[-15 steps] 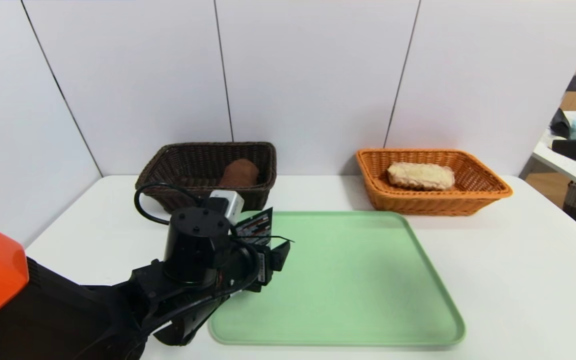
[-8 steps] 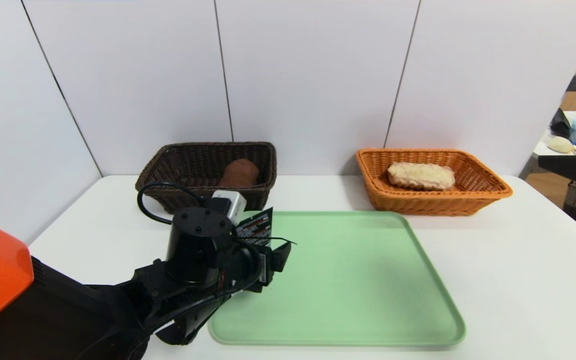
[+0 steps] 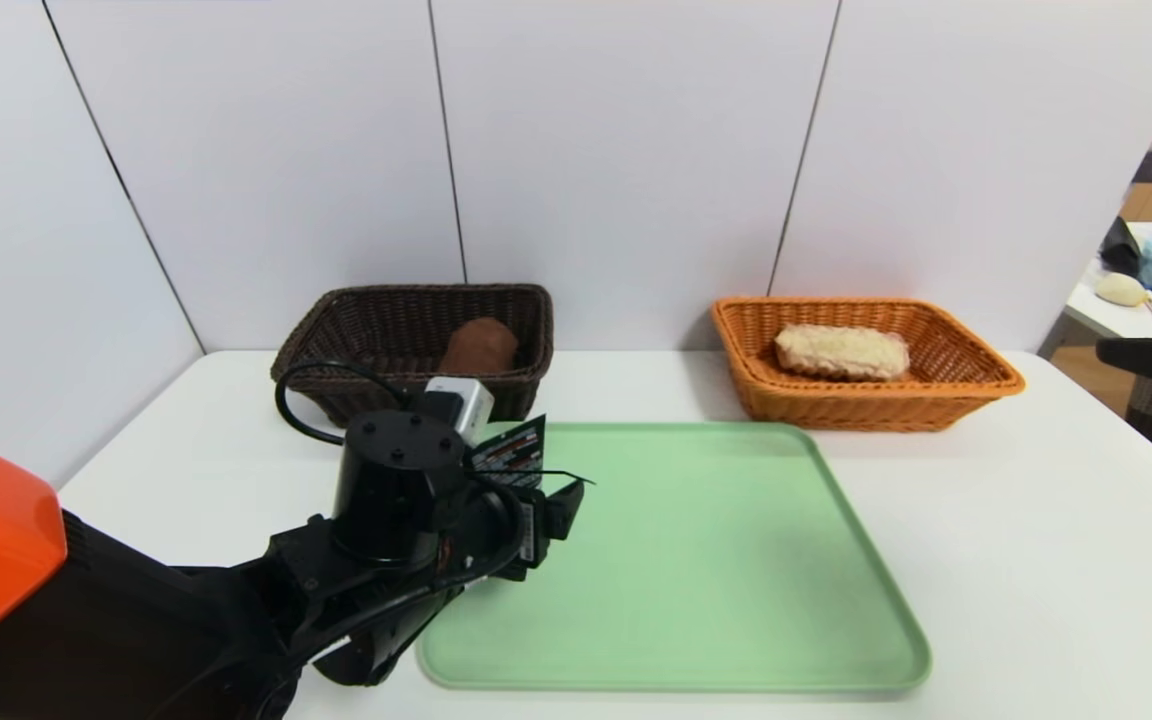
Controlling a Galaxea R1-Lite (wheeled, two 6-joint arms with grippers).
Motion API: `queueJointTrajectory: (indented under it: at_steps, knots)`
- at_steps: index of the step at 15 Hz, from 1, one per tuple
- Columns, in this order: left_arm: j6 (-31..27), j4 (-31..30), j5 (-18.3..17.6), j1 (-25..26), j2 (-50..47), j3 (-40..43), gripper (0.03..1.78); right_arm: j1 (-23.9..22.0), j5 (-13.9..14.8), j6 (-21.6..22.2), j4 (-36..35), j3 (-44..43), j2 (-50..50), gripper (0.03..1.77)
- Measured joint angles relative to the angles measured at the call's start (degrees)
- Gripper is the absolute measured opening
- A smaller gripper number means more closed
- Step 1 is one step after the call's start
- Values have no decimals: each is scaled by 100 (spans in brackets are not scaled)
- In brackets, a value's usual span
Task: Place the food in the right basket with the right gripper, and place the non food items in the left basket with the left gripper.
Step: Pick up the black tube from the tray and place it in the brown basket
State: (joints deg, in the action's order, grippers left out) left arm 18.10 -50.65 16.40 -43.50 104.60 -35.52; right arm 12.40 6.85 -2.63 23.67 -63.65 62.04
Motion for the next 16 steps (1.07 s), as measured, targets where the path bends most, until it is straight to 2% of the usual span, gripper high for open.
queueJointTrajectory:
  at_steps: [8,9,12,16]
  knots:
    - [-6,62,5,0,30,-121,169,-273,-11,38,-24,11,6,169]
    - [-6,66,9,0,30,-96,161,-273,-10,38,-30,4,4,169]
    - [-35,68,17,0,30,-59,114,-271,-11,40,-28,-7,2,169]
    - [-38,73,20,-10,50,-41,66,-262,-13,38,-30,-16,-16,169]
